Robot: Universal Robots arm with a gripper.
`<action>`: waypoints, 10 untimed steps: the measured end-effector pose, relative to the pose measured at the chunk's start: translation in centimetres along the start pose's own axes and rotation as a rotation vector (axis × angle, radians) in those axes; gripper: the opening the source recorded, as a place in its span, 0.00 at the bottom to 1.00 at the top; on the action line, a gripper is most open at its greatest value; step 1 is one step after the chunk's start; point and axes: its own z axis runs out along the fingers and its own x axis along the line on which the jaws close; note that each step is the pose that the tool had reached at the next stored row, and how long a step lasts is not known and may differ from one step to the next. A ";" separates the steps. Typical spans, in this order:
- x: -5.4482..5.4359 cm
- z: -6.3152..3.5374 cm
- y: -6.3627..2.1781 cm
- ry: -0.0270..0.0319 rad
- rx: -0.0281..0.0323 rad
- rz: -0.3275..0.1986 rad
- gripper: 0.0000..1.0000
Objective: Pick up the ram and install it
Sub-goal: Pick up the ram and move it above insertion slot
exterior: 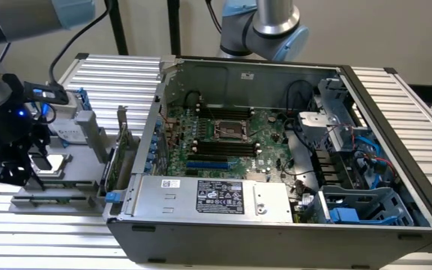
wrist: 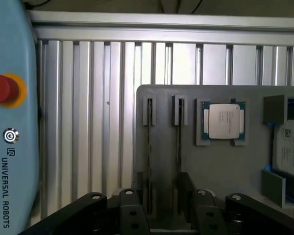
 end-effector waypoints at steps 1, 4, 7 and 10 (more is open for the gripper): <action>0.1 0.18 -0.01 0.0000 0.0000 -0.002 0.42; 0.4 0.73 -0.05 0.0001 0.0001 -0.007 0.42; 0.5 1.26 -0.07 0.0005 -0.0001 -0.013 0.42; 0.6 1.80 -0.10 0.0008 -0.0002 -0.019 0.42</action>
